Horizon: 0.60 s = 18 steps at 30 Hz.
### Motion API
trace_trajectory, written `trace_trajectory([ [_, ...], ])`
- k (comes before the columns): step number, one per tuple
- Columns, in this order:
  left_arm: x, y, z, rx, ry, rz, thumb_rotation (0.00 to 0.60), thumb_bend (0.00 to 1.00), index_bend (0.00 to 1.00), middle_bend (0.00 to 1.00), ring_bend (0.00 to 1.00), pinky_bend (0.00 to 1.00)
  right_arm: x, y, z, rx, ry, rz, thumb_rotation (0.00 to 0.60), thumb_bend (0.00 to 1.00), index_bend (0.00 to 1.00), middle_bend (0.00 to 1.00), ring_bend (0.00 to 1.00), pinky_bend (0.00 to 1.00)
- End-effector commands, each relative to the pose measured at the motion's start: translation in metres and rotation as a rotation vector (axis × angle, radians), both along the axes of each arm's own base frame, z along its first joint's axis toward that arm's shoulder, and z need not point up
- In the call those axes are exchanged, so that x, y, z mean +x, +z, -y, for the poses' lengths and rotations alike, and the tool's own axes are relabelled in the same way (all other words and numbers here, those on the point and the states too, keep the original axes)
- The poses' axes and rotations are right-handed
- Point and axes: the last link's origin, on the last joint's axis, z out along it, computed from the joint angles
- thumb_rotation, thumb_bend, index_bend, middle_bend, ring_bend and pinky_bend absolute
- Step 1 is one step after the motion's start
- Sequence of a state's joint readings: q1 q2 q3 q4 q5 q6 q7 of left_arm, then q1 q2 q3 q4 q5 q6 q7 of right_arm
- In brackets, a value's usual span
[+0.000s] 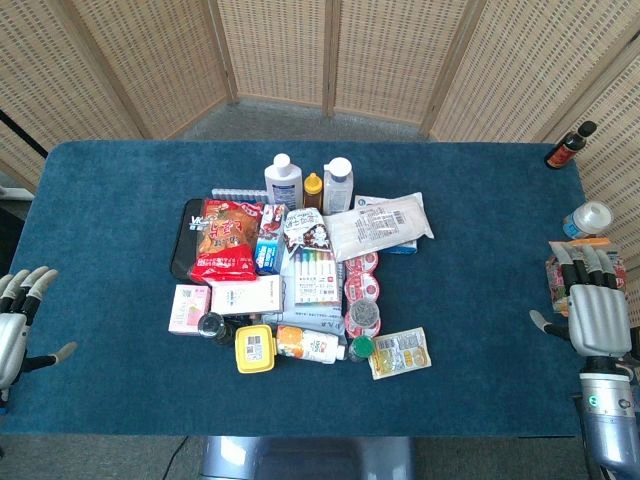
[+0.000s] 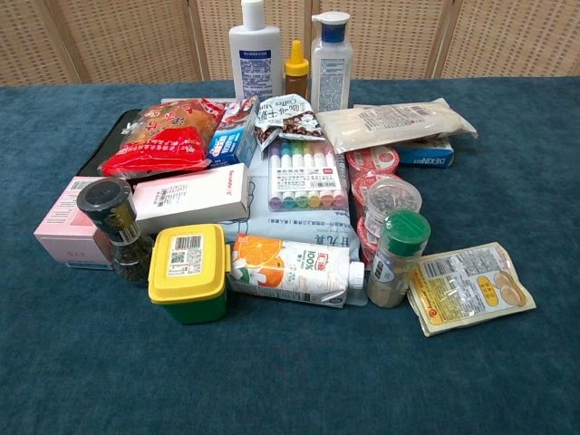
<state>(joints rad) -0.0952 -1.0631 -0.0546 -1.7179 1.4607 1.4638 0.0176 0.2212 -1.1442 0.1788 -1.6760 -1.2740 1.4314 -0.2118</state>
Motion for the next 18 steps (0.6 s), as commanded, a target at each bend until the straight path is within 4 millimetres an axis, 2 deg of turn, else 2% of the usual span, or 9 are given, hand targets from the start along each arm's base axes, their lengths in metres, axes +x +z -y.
trace_trajectory([
  [1,0.000,-0.001,0.000,-0.006,-0.001,0.000,0.600,0.16,0.10,0.00,0.00,0.00,0.001,-0.001,-0.001,0.007,-0.002,0.014,0.600,0.17,0.00,0.13,0.01,0.00],
  [10,0.001,-0.002,-0.003,-0.038,-0.003,-0.001,0.600,0.16,0.08,0.00,0.00,0.00,0.001,0.001,-0.005,0.004,0.001,0.033,0.600,0.17,0.00,0.13,0.01,0.00],
  [18,0.005,-0.020,-0.012,-0.223,0.029,-0.019,0.600,0.16,0.03,0.02,0.00,0.00,0.001,0.002,-0.007,0.007,-0.006,0.042,0.600,0.17,0.00,0.13,0.01,0.00],
])
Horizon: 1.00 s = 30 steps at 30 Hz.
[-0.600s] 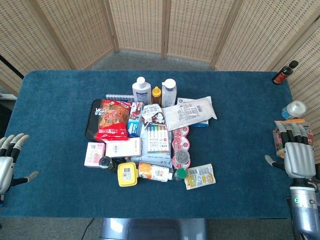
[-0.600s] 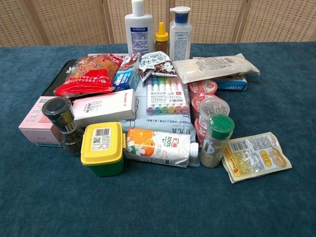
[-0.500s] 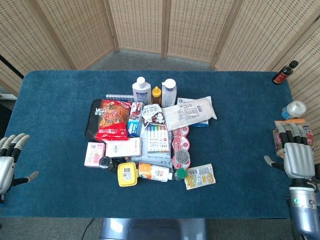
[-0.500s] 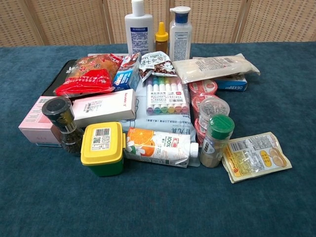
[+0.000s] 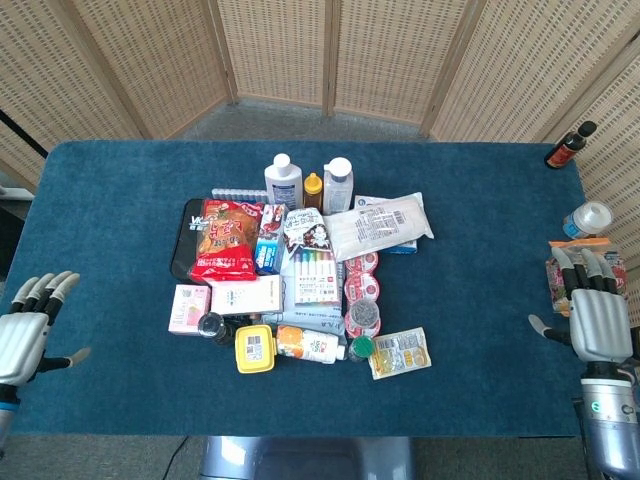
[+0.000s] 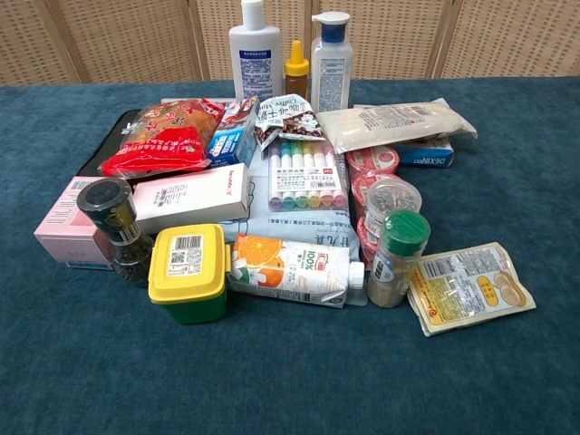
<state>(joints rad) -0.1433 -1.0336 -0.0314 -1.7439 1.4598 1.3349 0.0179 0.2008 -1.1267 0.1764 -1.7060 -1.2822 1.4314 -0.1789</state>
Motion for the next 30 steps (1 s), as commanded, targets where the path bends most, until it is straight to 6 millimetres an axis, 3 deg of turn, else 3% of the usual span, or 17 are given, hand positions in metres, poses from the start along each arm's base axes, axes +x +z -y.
trace_trajectory([
  [1,0.002,-0.010,-0.009,-0.112,0.025,-0.027,0.600,0.16,0.02,0.03,0.00,0.00,0.001,0.001,0.000,-0.001,-0.002,0.000,0.600,0.16,0.00,0.13,0.01,0.00],
  [16,0.030,-0.070,-0.060,-0.291,-0.053,-0.019,0.566,0.16,0.00,0.03,0.00,0.00,0.004,0.004,-0.001,0.005,-0.010,0.007,0.600,0.17,0.00,0.13,0.01,0.00],
  [30,0.042,-0.119,-0.088,-0.362,-0.089,0.003,0.564,0.16,0.00,0.04,0.00,0.00,0.002,0.010,-0.006,-0.002,-0.033,0.012,0.600,0.17,0.00,0.13,0.01,0.00],
])
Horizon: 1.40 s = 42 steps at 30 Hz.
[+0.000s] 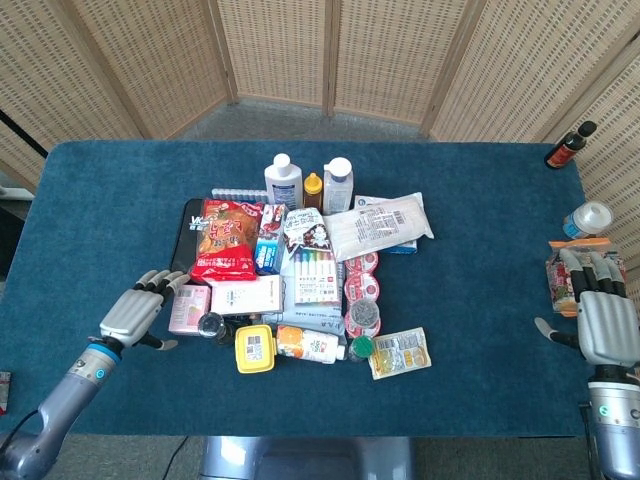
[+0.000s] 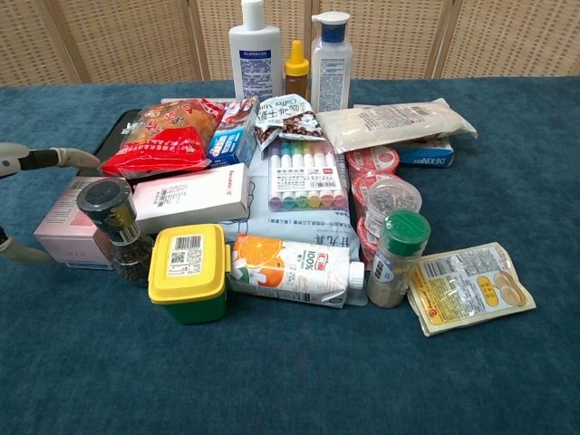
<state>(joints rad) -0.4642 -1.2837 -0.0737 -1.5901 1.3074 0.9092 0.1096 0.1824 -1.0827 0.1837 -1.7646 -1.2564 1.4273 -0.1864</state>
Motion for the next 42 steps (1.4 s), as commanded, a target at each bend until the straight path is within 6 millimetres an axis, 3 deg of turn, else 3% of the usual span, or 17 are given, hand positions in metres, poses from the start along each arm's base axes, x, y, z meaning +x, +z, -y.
trace_trajectory([
  [1,0.004,-0.011,-0.006,-0.018,-0.001,0.018,0.567,0.16,0.00,0.05,0.02,0.00,0.000,0.001,-0.001,-0.002,-0.003,0.000,0.600,0.16,0.00,0.13,0.01,0.00],
  [3,0.005,-0.017,-0.008,-0.020,-0.007,0.029,0.579,0.16,0.02,0.10,0.09,0.00,0.000,0.001,-0.001,-0.002,-0.005,0.002,0.600,0.16,0.00,0.13,0.01,0.00],
  [5,0.007,-0.022,-0.009,-0.013,-0.015,0.047,0.595,0.16,0.12,0.18,0.21,0.00,0.000,0.002,-0.002,-0.004,-0.006,0.004,0.600,0.17,0.00,0.13,0.01,0.00],
  [8,0.009,-0.025,-0.008,-0.007,-0.017,0.076,0.600,0.16,0.34,0.42,0.49,0.00,0.001,0.003,-0.002,-0.007,-0.004,0.004,0.600,0.17,0.00,0.13,0.01,0.00],
  [10,0.007,-0.023,-0.008,0.011,-0.024,0.080,0.600,0.16,0.48,0.59,0.69,0.10,0.001,0.003,-0.002,-0.006,-0.003,0.004,0.600,0.17,0.00,0.14,0.01,0.00],
  [12,0.004,-0.020,-0.007,0.031,-0.026,0.084,0.600,0.16,0.54,0.66,0.76,0.22,0.001,0.002,-0.002,-0.005,-0.003,0.005,0.600,0.17,0.00,0.13,0.01,0.00],
  [15,0.000,-0.013,-0.005,0.062,-0.021,0.102,0.600,0.16,0.56,0.69,0.79,0.29,0.001,0.001,-0.001,0.000,-0.003,0.007,0.600,0.17,0.00,0.13,0.01,0.00],
  [24,-0.001,0.031,0.002,0.159,-0.010,0.228,0.600,0.16,0.56,0.69,0.79,0.29,0.003,-0.001,0.002,0.011,0.006,0.009,0.600,0.17,0.00,0.13,0.01,0.00],
  [34,0.031,0.112,0.001,0.360,-0.131,0.439,0.600,0.16,0.54,0.68,0.78,0.28,-0.001,-0.008,0.003,0.033,-0.002,0.031,0.600,0.17,0.00,0.13,0.01,0.00],
  [42,0.062,0.149,-0.009,0.510,-0.249,0.610,0.600,0.16,0.54,0.68,0.78,0.27,-0.008,-0.008,0.001,0.028,-0.017,0.038,0.600,0.17,0.00,0.13,0.01,0.00],
])
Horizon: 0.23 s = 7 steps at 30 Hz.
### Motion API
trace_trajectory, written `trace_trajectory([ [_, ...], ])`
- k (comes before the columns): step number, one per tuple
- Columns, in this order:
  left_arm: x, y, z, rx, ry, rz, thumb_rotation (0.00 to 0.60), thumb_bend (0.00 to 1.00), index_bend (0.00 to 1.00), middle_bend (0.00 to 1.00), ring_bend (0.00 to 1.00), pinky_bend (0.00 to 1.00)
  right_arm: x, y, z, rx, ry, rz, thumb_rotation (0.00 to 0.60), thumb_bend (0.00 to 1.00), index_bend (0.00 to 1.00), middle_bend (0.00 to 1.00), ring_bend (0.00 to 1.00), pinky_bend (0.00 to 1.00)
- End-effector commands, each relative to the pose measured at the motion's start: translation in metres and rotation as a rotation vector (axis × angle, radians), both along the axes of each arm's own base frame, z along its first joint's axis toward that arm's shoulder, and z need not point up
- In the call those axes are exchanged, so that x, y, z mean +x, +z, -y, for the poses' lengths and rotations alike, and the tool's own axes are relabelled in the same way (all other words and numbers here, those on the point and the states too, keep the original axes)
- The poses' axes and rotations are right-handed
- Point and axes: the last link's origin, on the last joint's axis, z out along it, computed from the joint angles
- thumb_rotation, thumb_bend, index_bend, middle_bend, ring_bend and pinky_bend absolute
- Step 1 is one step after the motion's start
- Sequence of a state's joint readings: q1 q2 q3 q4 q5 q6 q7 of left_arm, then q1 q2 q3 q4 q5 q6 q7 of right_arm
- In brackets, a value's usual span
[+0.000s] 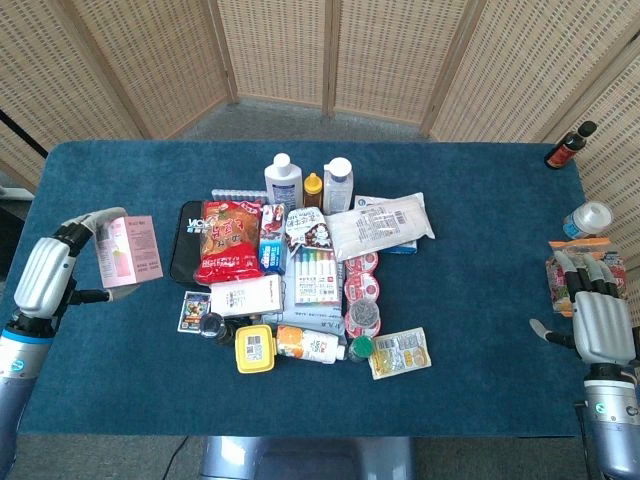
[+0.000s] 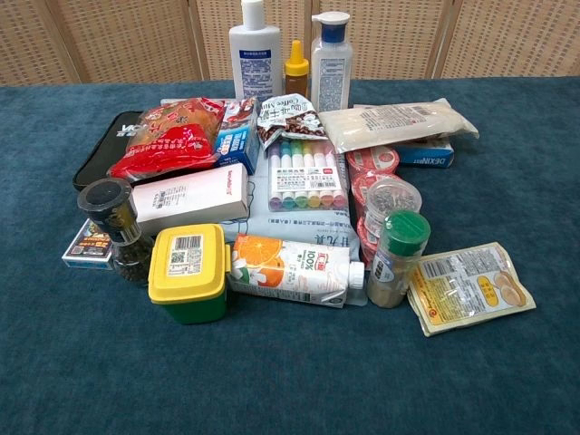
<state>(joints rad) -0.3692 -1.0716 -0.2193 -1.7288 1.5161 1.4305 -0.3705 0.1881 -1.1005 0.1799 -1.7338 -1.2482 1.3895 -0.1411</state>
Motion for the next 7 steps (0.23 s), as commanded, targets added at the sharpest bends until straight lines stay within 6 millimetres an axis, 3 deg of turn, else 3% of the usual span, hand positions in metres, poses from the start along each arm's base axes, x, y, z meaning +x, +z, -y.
trace_trajectory([
  [1,0.0153,0.0121,-0.0038,0.060,-0.064,0.107,0.600,0.16,0.54,0.68,0.77,0.27,-0.0024,0.0008,-0.0011,-0.002,-0.008,-0.001,0.600,0.17,0.00,0.13,0.01,0.00],
  [7,0.0247,0.0150,-0.0081,0.102,-0.109,0.148,0.600,0.16,0.54,0.67,0.76,0.26,-0.0052,0.0017,-0.0025,-0.002,-0.019,-0.001,0.600,0.17,0.00,0.13,0.01,0.00],
])
